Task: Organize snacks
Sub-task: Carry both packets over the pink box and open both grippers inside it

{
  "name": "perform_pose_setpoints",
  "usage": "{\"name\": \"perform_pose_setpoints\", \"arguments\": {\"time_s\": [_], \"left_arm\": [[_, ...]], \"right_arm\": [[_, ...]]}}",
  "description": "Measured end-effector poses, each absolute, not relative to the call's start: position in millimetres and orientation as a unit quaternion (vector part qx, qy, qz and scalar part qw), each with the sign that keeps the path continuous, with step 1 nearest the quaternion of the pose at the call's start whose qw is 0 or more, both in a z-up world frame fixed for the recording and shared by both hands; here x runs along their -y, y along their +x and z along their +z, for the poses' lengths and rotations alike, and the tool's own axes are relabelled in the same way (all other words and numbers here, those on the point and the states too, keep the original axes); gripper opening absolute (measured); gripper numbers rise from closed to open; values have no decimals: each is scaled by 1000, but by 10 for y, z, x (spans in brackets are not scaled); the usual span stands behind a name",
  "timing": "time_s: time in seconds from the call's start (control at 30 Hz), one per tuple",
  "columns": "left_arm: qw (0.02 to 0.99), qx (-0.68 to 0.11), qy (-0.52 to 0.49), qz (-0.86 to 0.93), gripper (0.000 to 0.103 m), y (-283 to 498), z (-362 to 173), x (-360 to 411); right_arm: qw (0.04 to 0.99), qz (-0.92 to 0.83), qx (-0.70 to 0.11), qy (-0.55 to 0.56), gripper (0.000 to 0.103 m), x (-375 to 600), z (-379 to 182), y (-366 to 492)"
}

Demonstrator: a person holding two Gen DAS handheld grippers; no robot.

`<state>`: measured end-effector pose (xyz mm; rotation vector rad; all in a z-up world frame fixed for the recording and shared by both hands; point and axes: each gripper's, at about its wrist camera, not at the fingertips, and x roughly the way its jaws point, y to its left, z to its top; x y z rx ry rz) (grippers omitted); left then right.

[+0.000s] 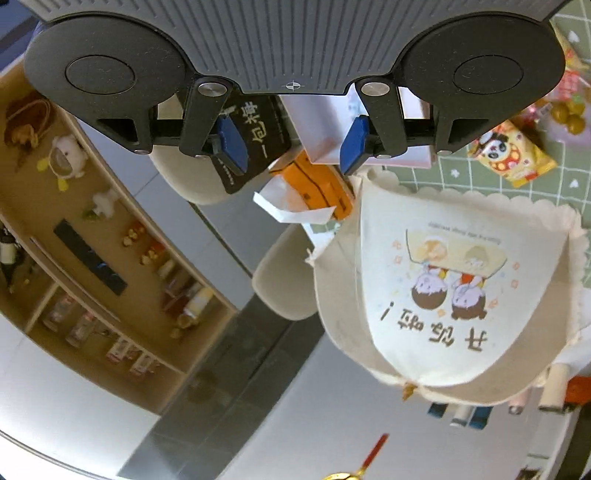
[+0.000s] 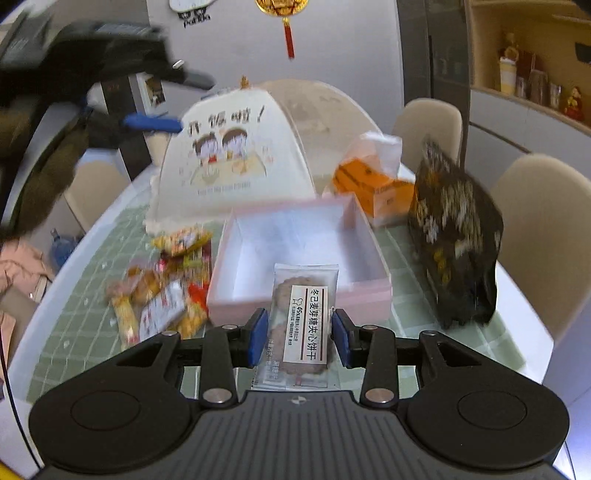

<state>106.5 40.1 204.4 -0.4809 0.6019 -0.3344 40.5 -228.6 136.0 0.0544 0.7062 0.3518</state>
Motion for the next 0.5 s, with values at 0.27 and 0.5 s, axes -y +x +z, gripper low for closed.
{"name": "perform_pose_setpoints", "arguments": {"time_s": [0.27, 0.5], "left_arm": [[914, -323, -227, -98, 61, 740, 1582, -684], [893, -397, -197, -71, 61, 164, 887, -1008]], "right_arm": [[915, 193, -348, 66, 59, 2030, 1653, 1541], [875, 224, -428, 25, 57, 1909, 920, 1202]]}}
